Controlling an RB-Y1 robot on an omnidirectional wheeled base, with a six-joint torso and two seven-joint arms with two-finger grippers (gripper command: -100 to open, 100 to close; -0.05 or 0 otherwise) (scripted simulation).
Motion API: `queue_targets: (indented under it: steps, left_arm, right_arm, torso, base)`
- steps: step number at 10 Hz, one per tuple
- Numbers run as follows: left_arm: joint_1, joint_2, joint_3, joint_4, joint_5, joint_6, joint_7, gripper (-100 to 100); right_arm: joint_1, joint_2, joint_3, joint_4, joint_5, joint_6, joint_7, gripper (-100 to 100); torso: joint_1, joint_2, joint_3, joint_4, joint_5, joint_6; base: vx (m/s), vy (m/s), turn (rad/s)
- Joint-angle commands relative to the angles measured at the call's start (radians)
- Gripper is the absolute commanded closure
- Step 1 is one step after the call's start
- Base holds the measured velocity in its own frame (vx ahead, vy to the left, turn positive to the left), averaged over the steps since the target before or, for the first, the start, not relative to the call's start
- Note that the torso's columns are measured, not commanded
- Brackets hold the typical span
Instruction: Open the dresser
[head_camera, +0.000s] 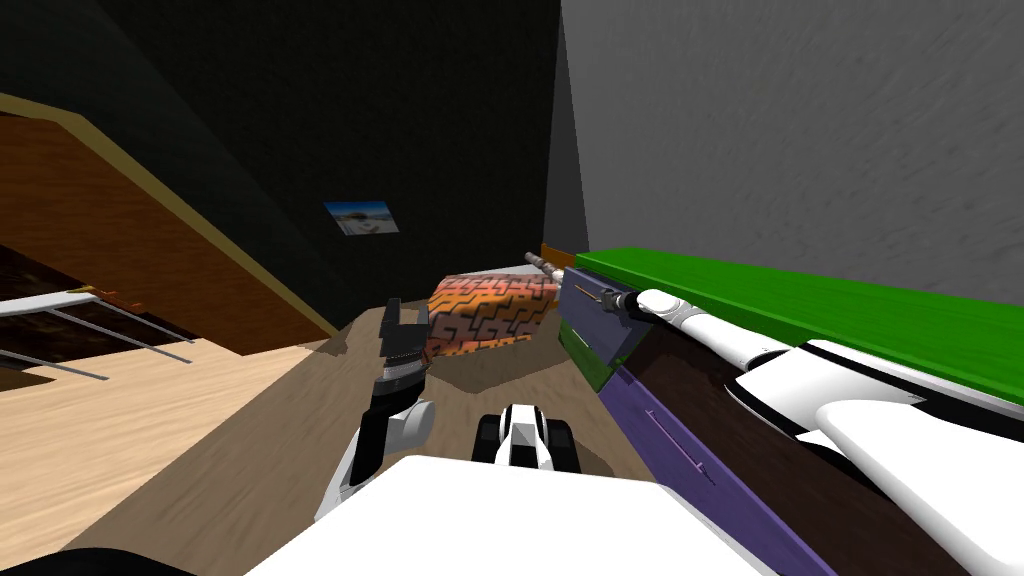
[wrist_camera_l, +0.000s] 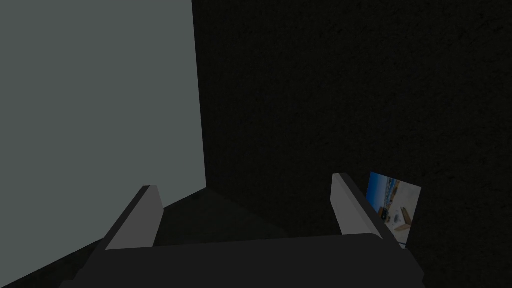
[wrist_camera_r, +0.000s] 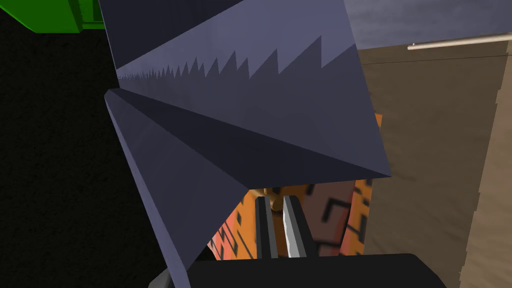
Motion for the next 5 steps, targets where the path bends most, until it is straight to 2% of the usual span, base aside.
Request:
queue_targets:
  steps: [1,3,4,5]
  left_arm:
    - [0.0,0.0,0.0,0.0,0.0,0.0,0.0,0]
    - [0.0,0.0,0.0,0.0,0.0,0.0,0.0,0]
    - [0.0,0.0,0.0,0.0,0.0,0.0,0.0,0]
    - [0.0,0.0,0.0,0.0,0.0,0.0,0.0,0]
  right_arm:
    - [-0.008,0.002,-0.001,0.002,0.001,0.002,-0.002,100]
    - [-0.015,0.002,-0.001,0.002,0.003,0.004,-0.005,100]
    - [-0.006,-0.001,0.004,-0.003,0.005,0.003,-0.011,100]
    - [-0.028,-0.022,0.006,-0.004,0.008,-0.031,-0.025,-100]
  torso:
    - [0.004,0.001,0.001,-0.001,0.001,0.0]
    - [0.004,0.001,0.001,0.001,0.002,0.0]
    - [0.003,0.0,0.0,0.002,0.002,-0.001]
    - [-0.004,-0.001,0.0,0.002,0.001,0.0]
  base:
    - [-0.072,0.212,0.001]
    - [-0.066,0.216,-0.004]
    - [-0.03,0.099,-0.008]
    - [-0.005,0.042,-0.008]
